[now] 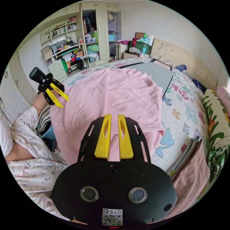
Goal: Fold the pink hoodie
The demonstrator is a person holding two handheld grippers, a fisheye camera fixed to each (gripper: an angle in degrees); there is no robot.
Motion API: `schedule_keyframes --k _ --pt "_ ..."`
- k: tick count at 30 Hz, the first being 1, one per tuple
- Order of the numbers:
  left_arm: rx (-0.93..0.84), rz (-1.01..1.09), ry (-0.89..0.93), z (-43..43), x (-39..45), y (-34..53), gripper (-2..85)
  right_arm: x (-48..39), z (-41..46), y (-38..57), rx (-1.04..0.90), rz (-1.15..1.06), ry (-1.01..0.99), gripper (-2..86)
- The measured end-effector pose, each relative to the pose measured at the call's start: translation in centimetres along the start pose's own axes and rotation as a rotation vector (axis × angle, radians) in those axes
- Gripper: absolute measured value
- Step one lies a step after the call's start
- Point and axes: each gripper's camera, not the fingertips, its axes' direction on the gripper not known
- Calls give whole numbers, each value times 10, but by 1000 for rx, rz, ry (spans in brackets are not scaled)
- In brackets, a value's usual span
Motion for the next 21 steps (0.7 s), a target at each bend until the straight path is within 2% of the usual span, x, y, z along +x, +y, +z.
schedule_keyframes --k 3,6,9,12,15,21 --pt "-63 -240 -269 23 -92 2 81 42 21 -22 135 75 79 67" --pt "-181 -401 -419 67 -174 7 80 78 74 -53 217 107 62 92" --pt "-248 -557 -418 106 -238 4 86 105 140 -94 170 140 82 93" --pt "-186 -662 -358 134 -273 4 98 129 207 -134 39 185 77 105" --pt "-192 -709 -236 170 -292 5 124 142 263 -167 -66 176 55 131" --pt "-365 -690 -227 228 -299 3 132 165 341 -201 -226 213 106 138"
